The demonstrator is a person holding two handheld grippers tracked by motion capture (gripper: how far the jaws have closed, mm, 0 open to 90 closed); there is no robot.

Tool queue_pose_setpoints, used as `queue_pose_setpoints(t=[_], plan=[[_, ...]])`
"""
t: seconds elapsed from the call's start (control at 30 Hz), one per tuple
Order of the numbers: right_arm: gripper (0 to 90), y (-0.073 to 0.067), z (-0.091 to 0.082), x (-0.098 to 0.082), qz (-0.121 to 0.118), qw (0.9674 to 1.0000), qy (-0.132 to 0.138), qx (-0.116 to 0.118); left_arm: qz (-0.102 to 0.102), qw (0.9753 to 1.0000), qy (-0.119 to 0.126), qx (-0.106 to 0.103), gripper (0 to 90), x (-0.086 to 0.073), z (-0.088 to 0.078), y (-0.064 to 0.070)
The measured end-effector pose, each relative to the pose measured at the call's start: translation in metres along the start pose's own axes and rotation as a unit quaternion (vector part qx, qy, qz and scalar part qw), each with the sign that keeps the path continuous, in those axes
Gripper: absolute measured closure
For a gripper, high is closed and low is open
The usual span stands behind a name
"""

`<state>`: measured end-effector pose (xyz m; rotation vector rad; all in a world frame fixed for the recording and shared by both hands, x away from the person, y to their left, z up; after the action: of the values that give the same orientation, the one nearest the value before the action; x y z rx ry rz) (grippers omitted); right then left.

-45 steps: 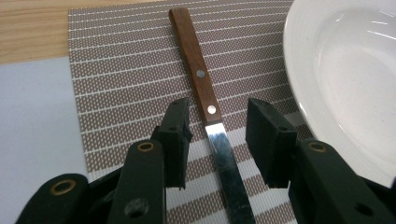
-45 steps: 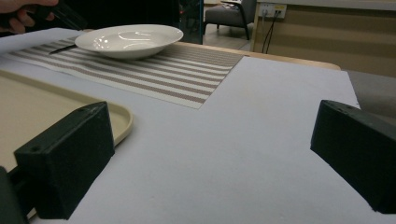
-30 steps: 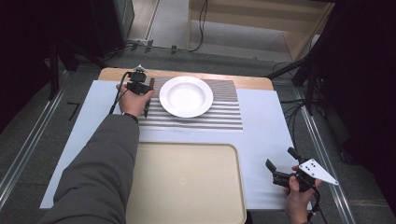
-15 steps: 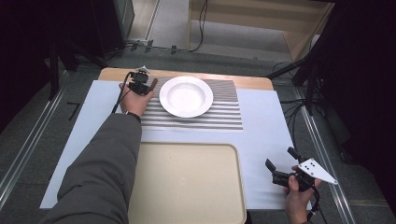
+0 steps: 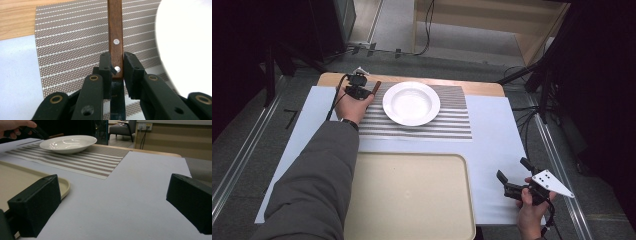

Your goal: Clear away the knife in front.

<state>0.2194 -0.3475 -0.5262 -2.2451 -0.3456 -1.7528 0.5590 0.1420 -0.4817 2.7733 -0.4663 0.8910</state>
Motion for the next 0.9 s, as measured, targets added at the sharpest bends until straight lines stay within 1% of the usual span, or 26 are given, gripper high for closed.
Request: queue_pose_setpoints(t=[0.07,0.1,0.13,0.17,0.2,0.27,0.33,0.5,0.53,0.57,0.63,0.67,0.7,0.73,0.8,0.83,0.87,0.9], plan=[[0.0,0.000,0.000,0.000,0.000,1.0000,0.000,0.000,-0.003,1.0000,0.003,-0.009,76.5,0.000,-0.005,0.000],[0.0,0.000,0.000,0.000,0.000,1.0000,0.000,0.000,-0.003,1.0000,0.003,-0.009,76.5,0.000,-0.005,0.000],[0.0,0.000,0.000,0.000,0.000,1.0000,0.000,0.000,-0.001,0.9999,0.005,-0.014,76.5,-0.001,-0.011,0.001],[0.0,0.000,0.000,0.000,0.000,1.0000,0.000,0.000,-0.001,0.9999,0.005,-0.014,76.5,-0.001,-0.011,0.001],[0.0,0.000,0.000,0.000,0.001,1.0000,0.001,0.001,-0.006,0.9997,0.010,-0.022,76.5,-0.003,-0.017,0.000],[0.0,0.000,0.000,0.000,0.000,1.0000,0.001,0.001,-0.005,0.9996,0.010,-0.024,76.5,-0.004,-0.020,0.000],[0.0,0.000,0.000,0.000,0.000,1.0000,0.001,0.000,0.001,0.9996,0.010,-0.026,76.5,-0.009,-0.028,-0.001],[0.0,0.000,0.000,0.000,0.000,1.0000,0.000,0.000,-0.003,0.9994,0.015,-0.030,76.5,-0.017,-0.038,-0.002],[0.0,0.000,0.000,0.000,-0.001,1.0000,-0.001,0.000,-0.001,0.9993,0.015,-0.035,76.5,-0.021,-0.043,-0.002],[0.0,0.000,0.000,0.000,-0.001,1.0000,-0.001,0.000,-0.001,0.9993,0.015,-0.035,76.5,-0.021,-0.043,-0.002],[0.0,0.000,0.000,0.000,-0.001,1.0000,-0.001,0.000,-0.001,0.9987,0.019,-0.046,76.5,-0.026,-0.053,-0.001],[0.0,0.000,0.000,0.000,-0.001,1.0000,-0.001,0.000,0.000,0.9986,0.021,-0.050,76.5,-0.028,-0.056,0.000],[0.0,0.000,0.000,0.000,-0.001,1.0000,-0.001,0.000,0.000,0.9986,0.021,-0.050,76.4,-0.028,-0.056,0.000],[0.0,0.000,0.000,0.000,-0.002,1.0000,-0.001,0.000,0.008,0.9984,0.025,-0.051,76.5,-0.031,-0.063,0.003],[0.0,0.000,0.000,0.000,-0.002,1.0000,-0.001,-0.001,0.013,0.9982,0.026,-0.053,76.5,-0.036,-0.070,0.005],[0.0,0.000,0.000,0.000,-0.003,1.0000,-0.001,-0.001,0.013,0.9982,0.026,-0.053,76.4,-0.036,-0.070,0.005],[0.0,0.000,0.000,0.000,-0.002,1.0000,-0.002,-0.002,0.018,0.9979,0.025,-0.057,76.5,-0.041,-0.076,0.007],[0.0,0.000,0.000,0.000,-0.002,1.0000,-0.002,-0.002,0.016,0.9979,0.027,-0.057,76.4,-0.044,-0.078,0.008]])
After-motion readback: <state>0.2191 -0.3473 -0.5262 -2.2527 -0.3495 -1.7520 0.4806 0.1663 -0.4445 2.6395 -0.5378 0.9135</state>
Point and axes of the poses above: each handheld gripper's, and its own axes: z roughly forward along the jaws, x roughly out of its top, y roughly to its right, the point moved 3 cm from there along z, roughly forward along the jaws, and after that the axes turned 1 degree about y, right-handed, at the moved point
